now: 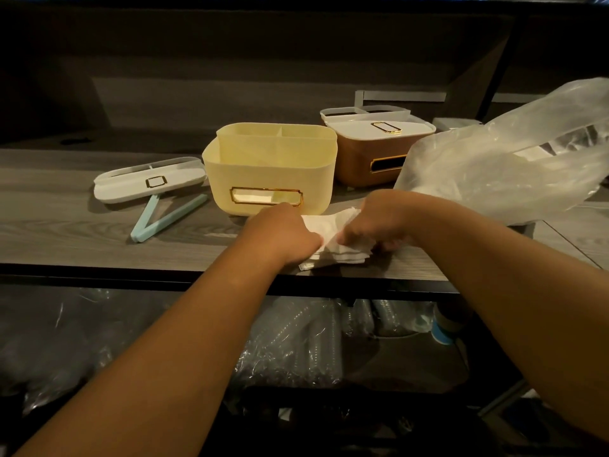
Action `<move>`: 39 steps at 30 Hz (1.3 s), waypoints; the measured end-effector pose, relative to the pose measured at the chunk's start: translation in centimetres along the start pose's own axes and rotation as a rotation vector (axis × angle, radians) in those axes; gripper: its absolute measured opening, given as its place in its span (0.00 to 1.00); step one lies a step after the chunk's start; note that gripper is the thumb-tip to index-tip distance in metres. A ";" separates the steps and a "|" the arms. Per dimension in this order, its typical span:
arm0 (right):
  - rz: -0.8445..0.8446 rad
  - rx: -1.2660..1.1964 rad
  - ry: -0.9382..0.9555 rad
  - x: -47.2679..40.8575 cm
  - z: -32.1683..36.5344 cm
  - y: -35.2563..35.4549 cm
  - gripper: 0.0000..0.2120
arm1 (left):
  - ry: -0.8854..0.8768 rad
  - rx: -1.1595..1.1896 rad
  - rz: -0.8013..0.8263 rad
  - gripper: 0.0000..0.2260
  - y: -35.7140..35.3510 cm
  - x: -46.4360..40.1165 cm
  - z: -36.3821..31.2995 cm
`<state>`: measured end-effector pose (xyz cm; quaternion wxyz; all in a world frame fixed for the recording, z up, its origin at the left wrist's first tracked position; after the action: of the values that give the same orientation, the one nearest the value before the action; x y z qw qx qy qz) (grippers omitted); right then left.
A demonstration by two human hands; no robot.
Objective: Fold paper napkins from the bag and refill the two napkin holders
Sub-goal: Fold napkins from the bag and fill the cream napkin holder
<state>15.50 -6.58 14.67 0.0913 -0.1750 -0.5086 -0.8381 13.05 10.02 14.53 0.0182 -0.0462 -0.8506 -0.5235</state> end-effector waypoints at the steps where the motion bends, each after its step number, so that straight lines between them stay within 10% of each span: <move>1: 0.020 -0.064 -0.036 -0.1 -0.1 -0.1 0.16 | 0.001 0.011 0.012 0.21 0.0 0.0 0.1; 9: 0.027 -0.339 0.146 0.4 -0.7 -0.7 0.25 | -0.061 0.291 0.017 0.20 -0.3 0.8 1.6; 17: -0.362 -0.583 0.590 4.7 -0.5 0.2 0.28 | -0.300 0.786 -0.248 0.20 1.4 1.5 1.0; 39: -0.437 -0.468 0.525 3.7 0.4 -3.6 0.25 | -0.429 0.745 -0.263 0.20 0.2 1.4 1.8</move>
<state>10.93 -4.44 13.30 -0.0044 0.1410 -0.2889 -0.9469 11.73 11.82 14.02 -0.2099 -0.0354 -0.9643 -0.1578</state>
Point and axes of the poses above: each hand's wrist, its own x-axis away from the middle knuckle, its own y-axis out of the back of the hand, z = x × y, the point moved 7 cm from there along -x, towards the middle knuckle, and after that the axes turned 2 degrees about -y, right-handed, at the moved point
